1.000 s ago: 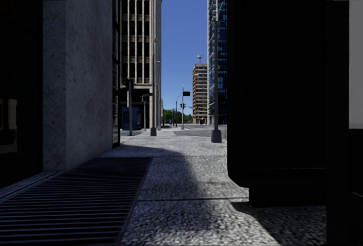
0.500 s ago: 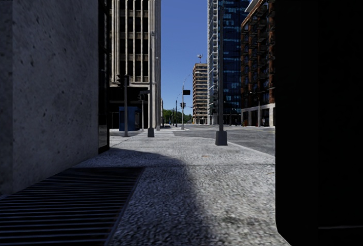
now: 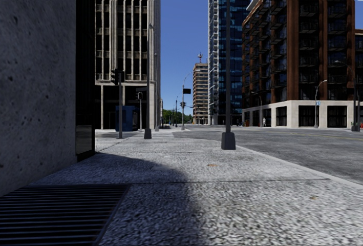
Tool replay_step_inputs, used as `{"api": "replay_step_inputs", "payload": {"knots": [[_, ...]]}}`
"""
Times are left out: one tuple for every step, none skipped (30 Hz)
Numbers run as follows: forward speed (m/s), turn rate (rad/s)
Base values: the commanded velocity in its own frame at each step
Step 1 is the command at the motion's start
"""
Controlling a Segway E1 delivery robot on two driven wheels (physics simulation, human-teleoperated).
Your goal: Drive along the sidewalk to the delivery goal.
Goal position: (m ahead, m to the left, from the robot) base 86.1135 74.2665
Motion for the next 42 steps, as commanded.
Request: {"api": "replay_step_inputs", "payload": {"knots": [[2.0, 0.0], [2.0, 0.0], [2.0, 0.0], [2.0, 0.0], [2.0, 0.0], [2.0, 0.0], [2.0, 0.0], [2.0, 0.0], [2.0, 0.0], [2.0, 0.0], [2.0, 0.0], [2.0, 0.0], [2.0, 0.0], [2.0, 0.0], [2.0, 0.0], [2.0, 0.0], [2.0, 0.0], [2.0, 0.0], [2.0, 0.0], [2.0, 0.0], [2.0, 0.0], [2.0, 0.0], [2.0, 0.0], [2.0, 0.0], [2.0, 0.0], [2.0, 0.0], [2.0, 0.0], [2.0, 0.0], [2.0, 0.0], [2.0, 0.0], [2.0, 0.0], [2.0, 0.0], [2.0, 0.0], [2.0, 0.0], [2.0, 0.0], [2.0, 0.0], [2.0, 0.0], [2.0, 0.0], [2.0, 0.0], [2.0, 0.0], [2.0, 0.0], [2.0, 0.0]]}}
